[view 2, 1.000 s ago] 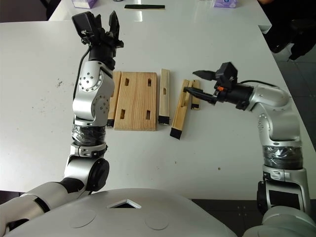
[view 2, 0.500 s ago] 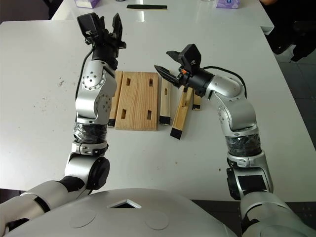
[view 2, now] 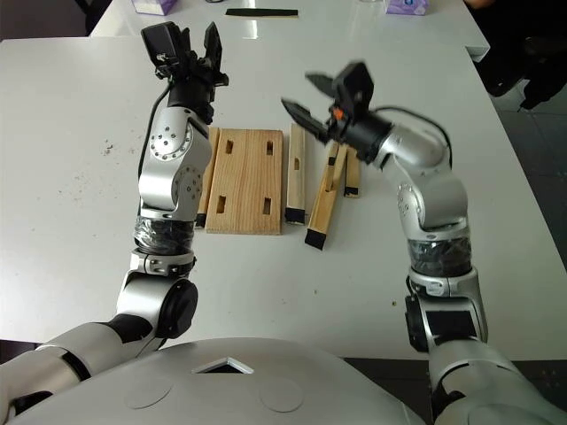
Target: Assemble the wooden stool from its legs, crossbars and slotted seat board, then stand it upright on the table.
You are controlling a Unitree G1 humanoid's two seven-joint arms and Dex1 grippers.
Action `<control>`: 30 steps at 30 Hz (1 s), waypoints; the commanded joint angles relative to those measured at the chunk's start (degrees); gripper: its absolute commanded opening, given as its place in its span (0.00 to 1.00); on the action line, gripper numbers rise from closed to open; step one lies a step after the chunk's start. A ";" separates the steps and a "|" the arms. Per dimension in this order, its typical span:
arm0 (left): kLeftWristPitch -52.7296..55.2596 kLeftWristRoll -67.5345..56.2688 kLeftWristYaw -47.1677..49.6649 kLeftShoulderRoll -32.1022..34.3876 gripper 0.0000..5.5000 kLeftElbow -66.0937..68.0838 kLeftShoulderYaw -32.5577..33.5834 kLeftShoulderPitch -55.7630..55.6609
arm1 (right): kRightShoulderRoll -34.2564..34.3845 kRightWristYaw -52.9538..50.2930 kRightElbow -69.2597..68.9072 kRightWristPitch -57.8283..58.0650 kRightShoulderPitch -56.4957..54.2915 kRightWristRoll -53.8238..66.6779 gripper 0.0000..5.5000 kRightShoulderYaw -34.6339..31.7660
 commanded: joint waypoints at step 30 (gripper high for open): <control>15.79 0.39 10.97 -6.43 0.44 -28.56 -3.59 20.65 | -0.23 -26.58 -37.10 26.64 37.13 -0.83 0.62 2.85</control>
